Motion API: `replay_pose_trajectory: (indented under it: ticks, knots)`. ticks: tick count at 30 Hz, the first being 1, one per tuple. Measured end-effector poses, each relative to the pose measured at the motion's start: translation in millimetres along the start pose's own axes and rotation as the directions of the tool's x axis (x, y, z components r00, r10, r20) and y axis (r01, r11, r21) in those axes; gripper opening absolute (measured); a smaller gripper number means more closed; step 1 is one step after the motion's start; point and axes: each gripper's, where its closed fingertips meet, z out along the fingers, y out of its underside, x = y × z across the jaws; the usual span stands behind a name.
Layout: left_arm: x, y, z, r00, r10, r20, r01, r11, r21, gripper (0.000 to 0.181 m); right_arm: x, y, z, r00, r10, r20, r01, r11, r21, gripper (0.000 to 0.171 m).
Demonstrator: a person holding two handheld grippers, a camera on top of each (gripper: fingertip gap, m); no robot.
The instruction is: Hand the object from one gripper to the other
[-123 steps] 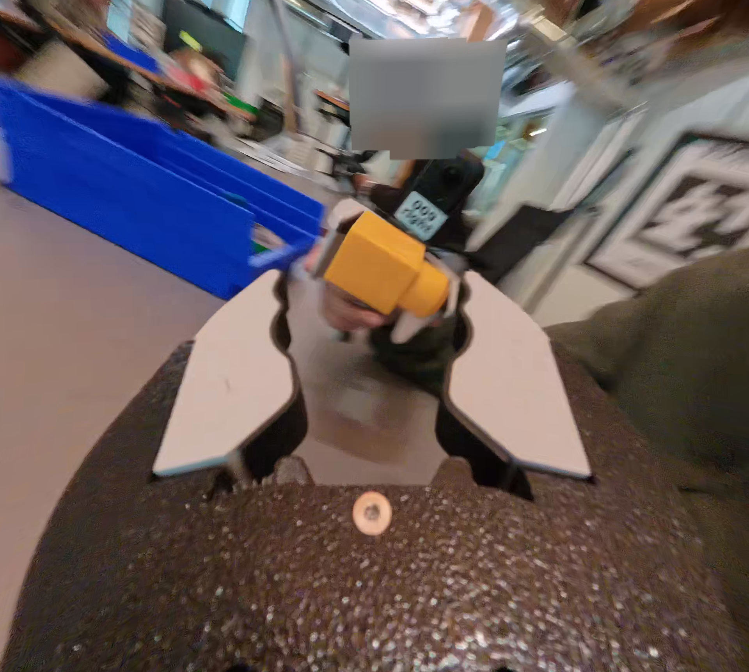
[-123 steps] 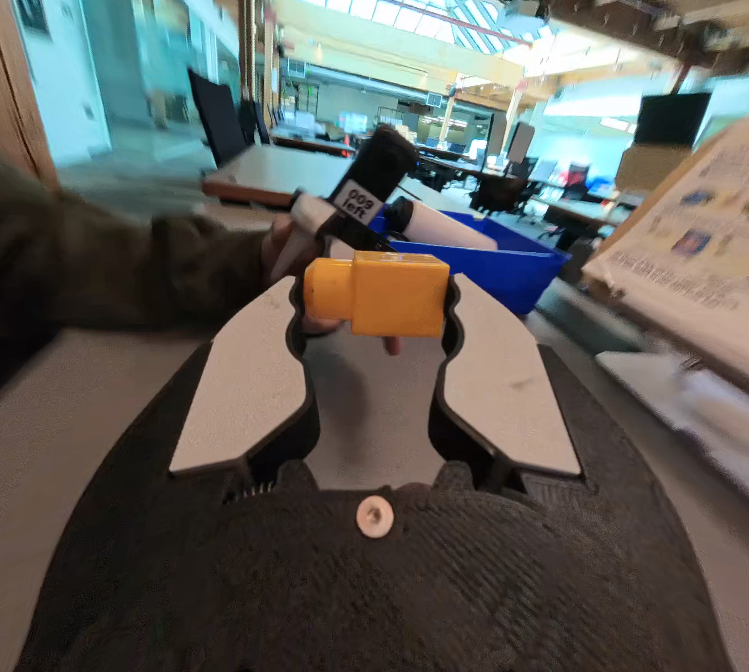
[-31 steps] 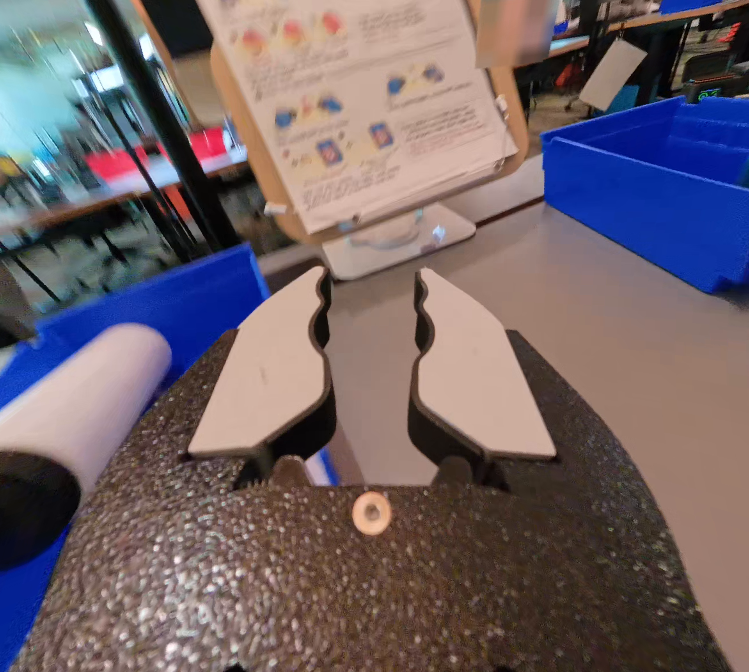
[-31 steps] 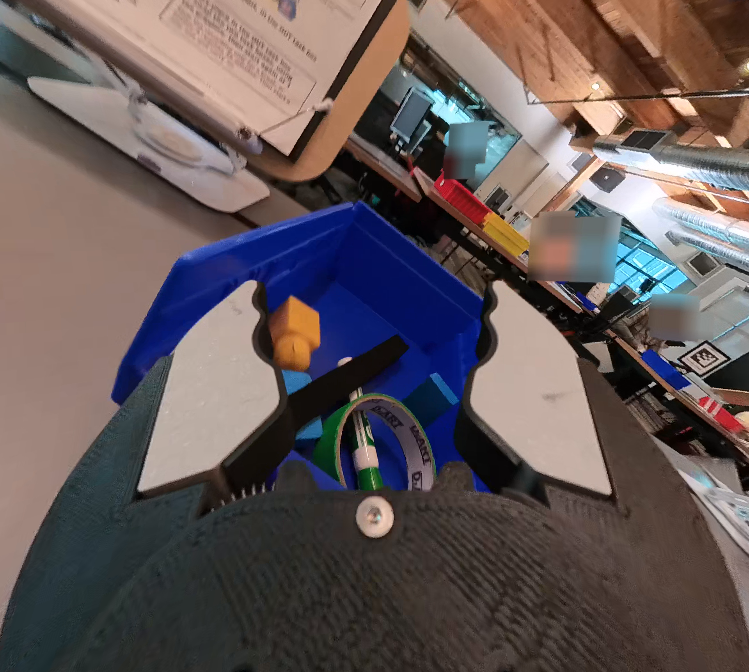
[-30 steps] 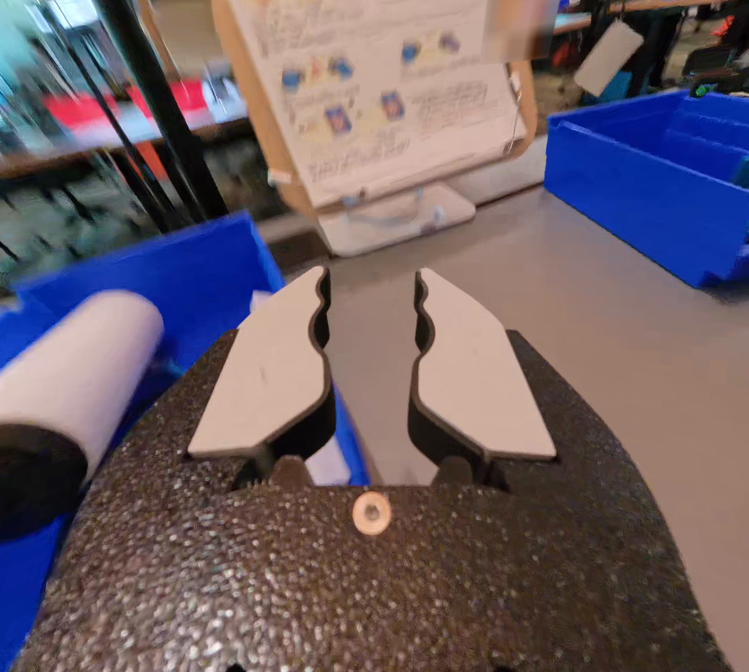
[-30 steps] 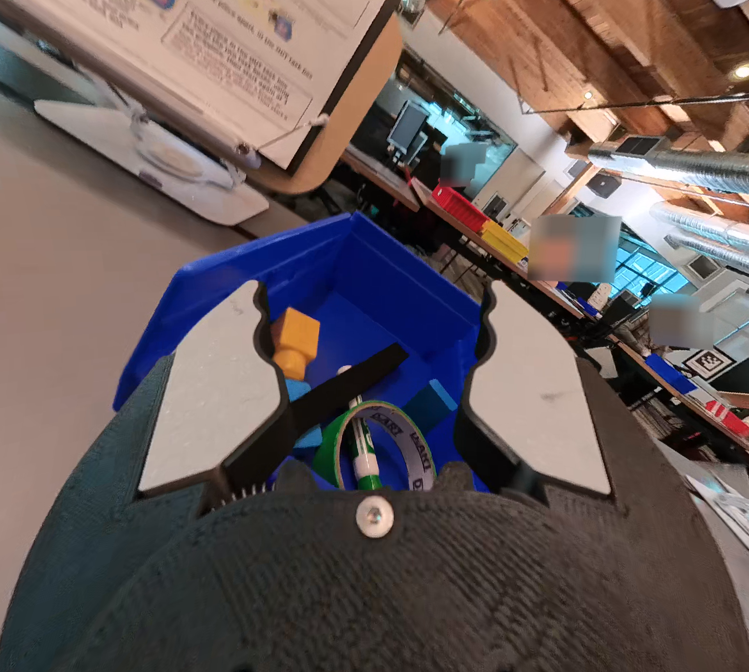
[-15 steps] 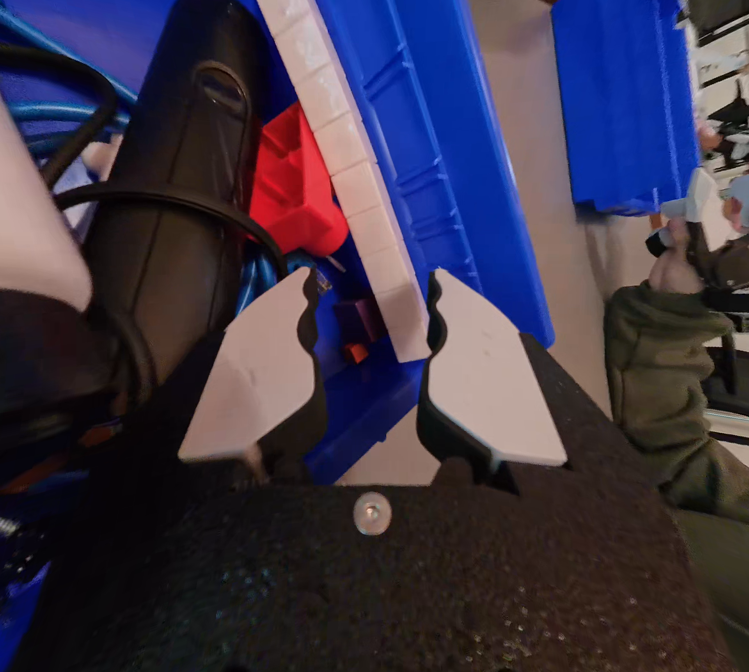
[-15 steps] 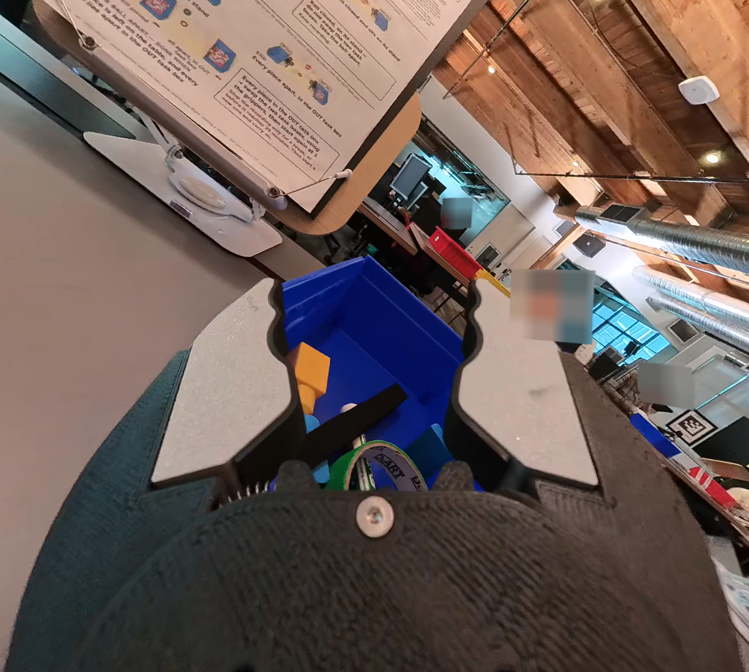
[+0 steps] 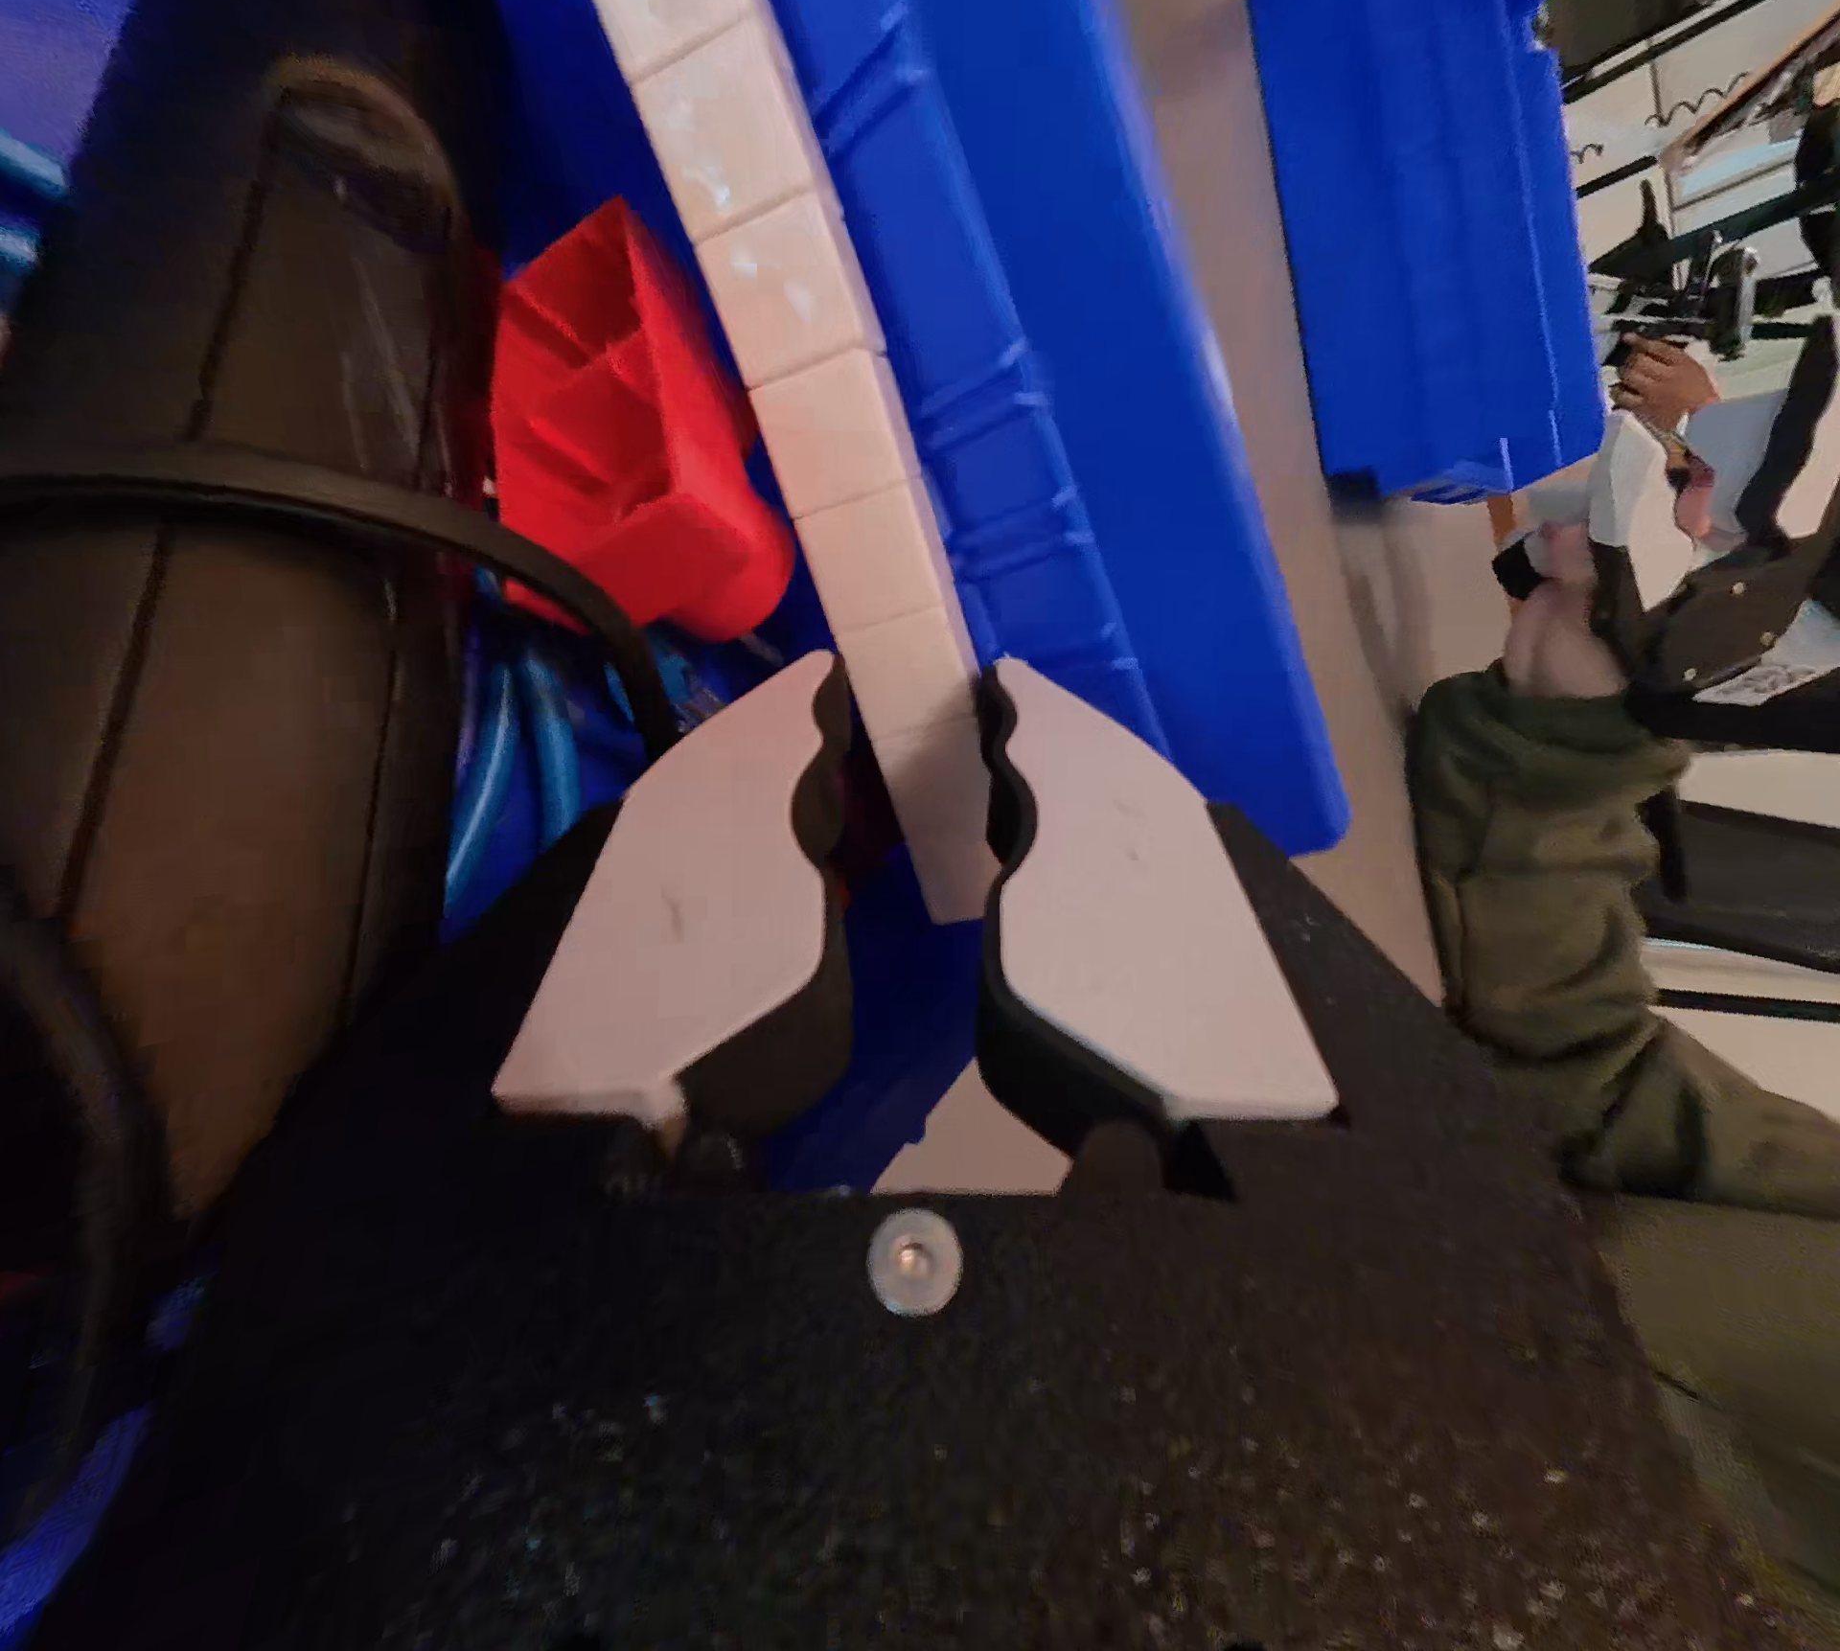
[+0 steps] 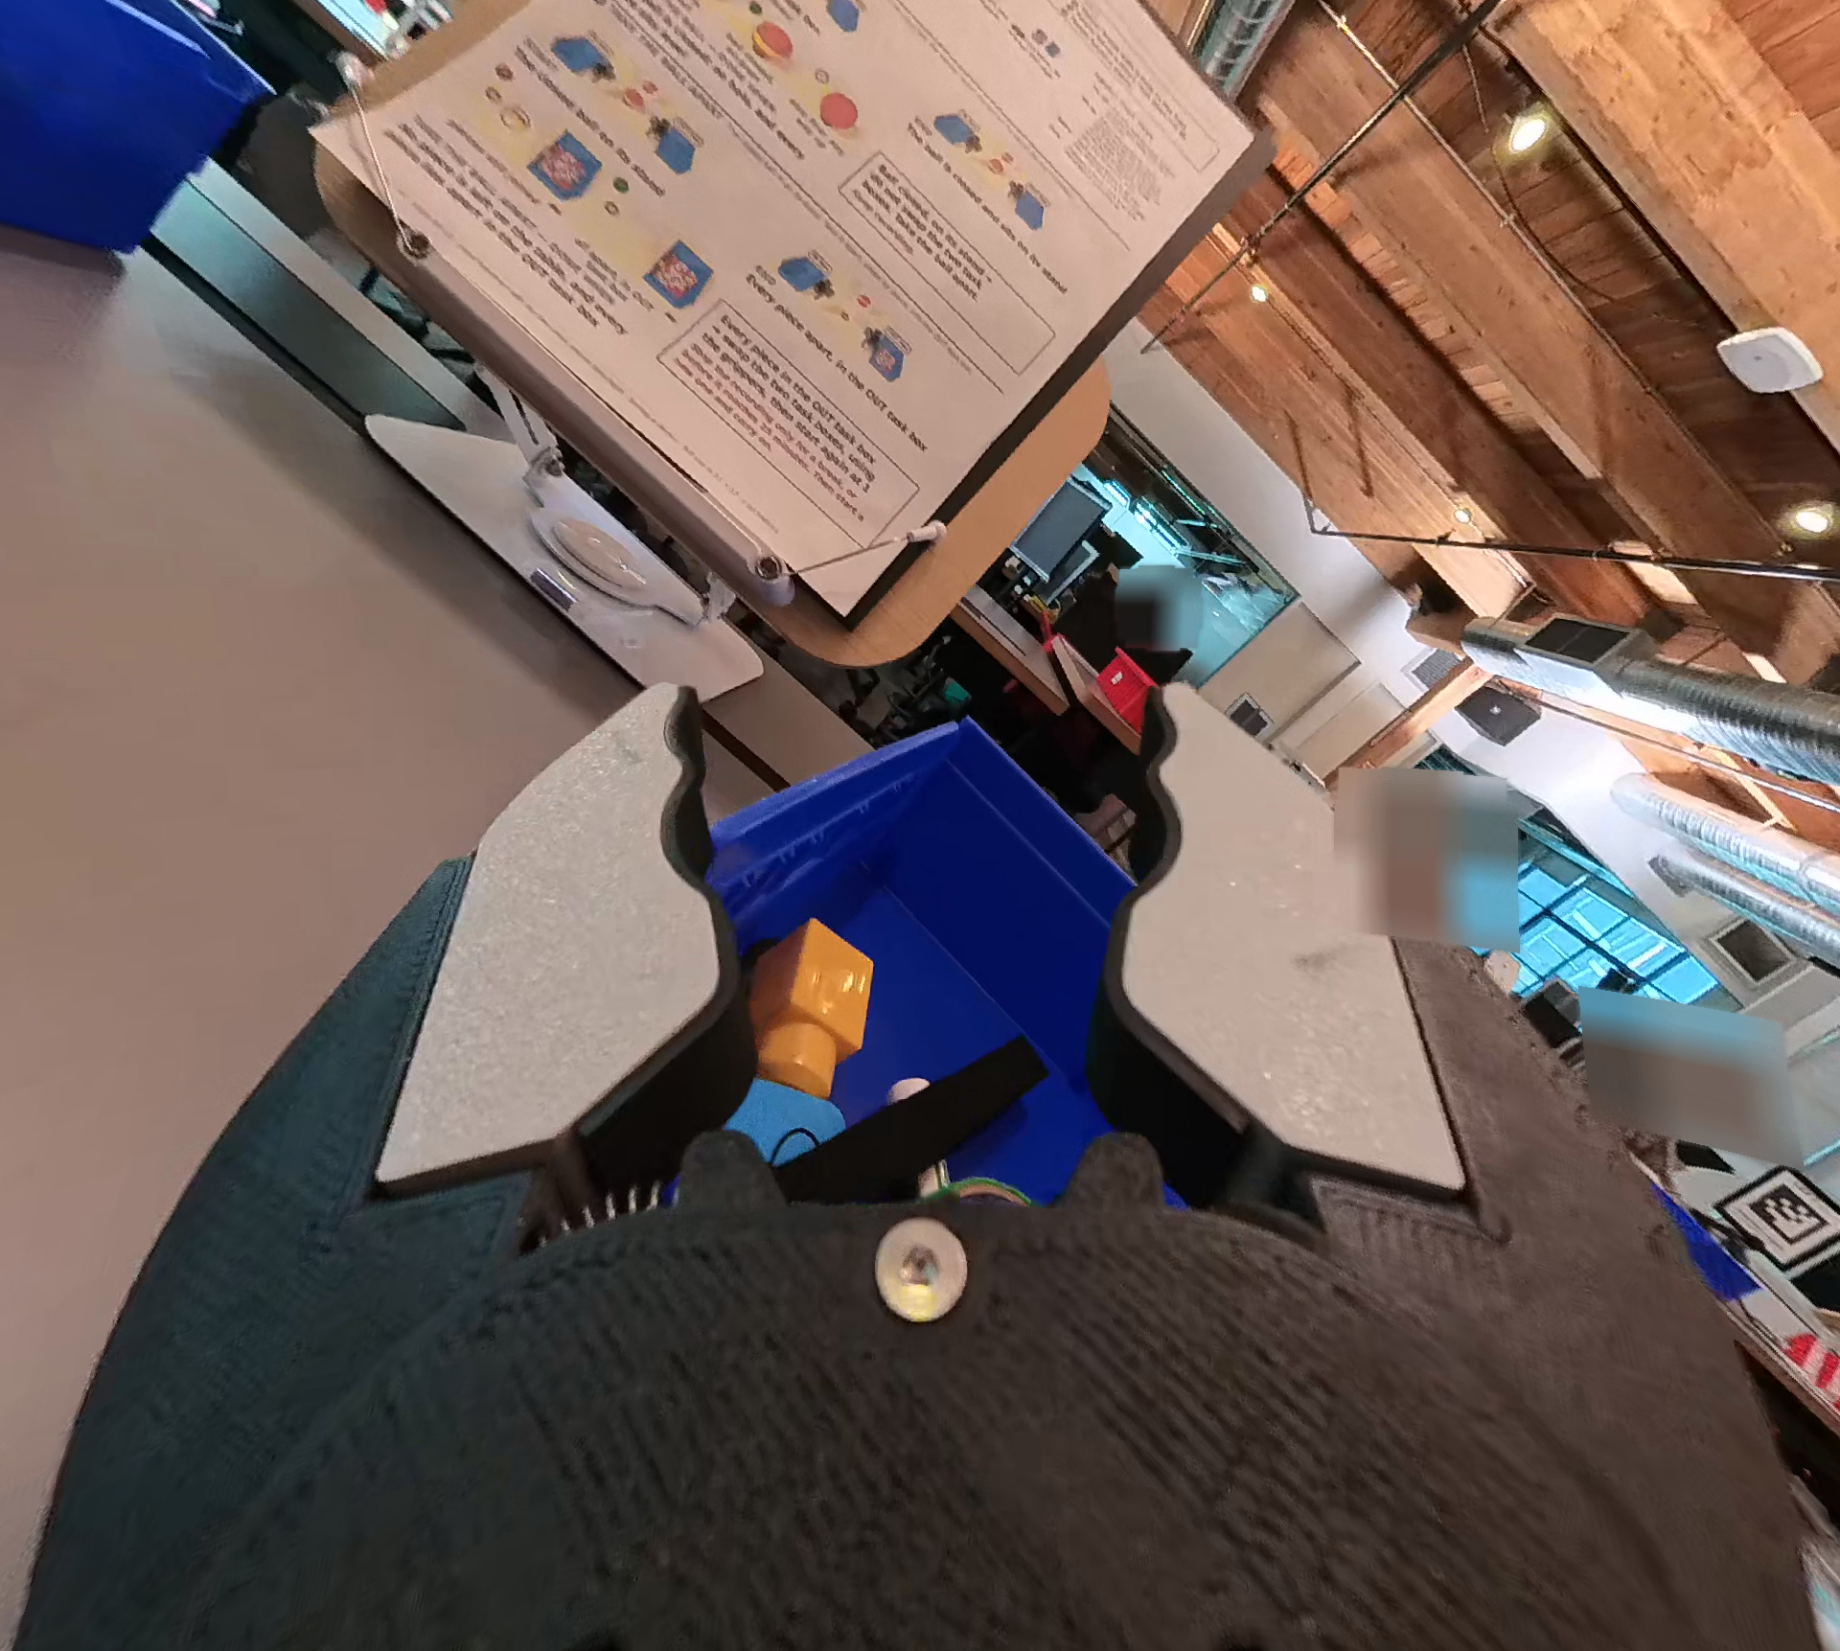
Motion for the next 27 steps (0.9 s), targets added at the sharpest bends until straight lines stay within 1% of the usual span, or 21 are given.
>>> replay_pose_trajectory:
  ticks: [2,4,6,9,10,12,13,15,17,19,20,21,23,25,27]
  knots:
    - [1,-6,-10,0.995,0.083,0.052,-0.087,0.993,0.078,0.023,0,-7,-2,1.0,0.026,0.004,-0.026,0.999,0.035,0.083]
    - [9,-15,-23,0.979,0.173,0.106,-0.19,0.967,0.172,0.022,-1,-17,-4,0.998,0.062,0.019,-0.064,0.994,0.083,0.083]
    - [22,-26,-39,0.954,0.262,0.145,-0.294,0.912,0.285,0.021,-5,-30,-7,0.991,0.119,0.062,-0.127,0.981,0.149,0.081]
    - [37,-37,-59,0.932,0.309,0.191,-0.361,0.845,0.394,0.021,-16,-53,-12,0.966,0.211,0.147,-0.241,0.942,0.234,0.077]
    - [44,-39,-64,0.931,0.319,0.176,-0.365,0.823,0.435,0.021,-21,-61,-13,0.954,0.235,0.186,-0.278,0.926,0.255,0.074]
    - [69,-45,-76,0.939,0.335,0.08,-0.322,0.77,0.551,0.021,-39,-78,-17,0.908,0.291,0.3,-0.375,0.884,0.278,0.069]
    - [87,-46,-81,0.933,0.359,0.0,-0.285,0.74,0.61,0.022,-49,-88,-20,0.868,0.326,0.375,-0.44,0.856,0.273,0.066]
    - [126,-44,-85,0.887,0.429,-0.171,-0.203,0.695,0.69,0.021,-73,-108,-28,0.734,0.397,0.551,-0.589,0.775,0.227,0.059]
    - [162,-33,-74,0.808,0.501,-0.31,-0.15,0.685,0.713,0.021,-88,-127,-34,0.566,0.483,0.668,-0.733,0.666,0.139,0.061]
    - [195,-15,-51,0.712,0.563,-0.419,-0.135,0.696,0.706,0.021,-95,-141,-38,0.389,0.551,0.738,-0.84,0.542,0.038,0.062]
    - [210,-5,-37,0.662,0.589,-0.463,-0.131,0.7,0.702,0.021,-97,-145,-39,0.322,0.573,0.754,-0.871,0.492,-0.003,0.061]
    - [223,4,-25,0.611,0.607,-0.509,-0.118,0.705,0.7,0.021,-99,-147,-39,0.274,0.584,0.764,-0.889,0.458,-0.032,0.061]
    - [241,17,0,0.533,0.612,-0.584,-0.083,0.725,0.684,0.021,-102,-148,-41,0.234,0.581,0.78,-0.898,0.437,-0.056,0.061]
    - [248,25,23,0.502,0.613,-0.609,-0.088,0.737,0.67,0.021,-106,-146,-41,0.246,0.576,0.78,-0.886,0.46,-0.06,0.061]
    - [253,32,38,0.474,0.63,-0.614,-0.112,0.736,0.668,0.021,-110,-141,-39,0.259,0.585,0.768,-0.872,0.484,-0.075,0.061]
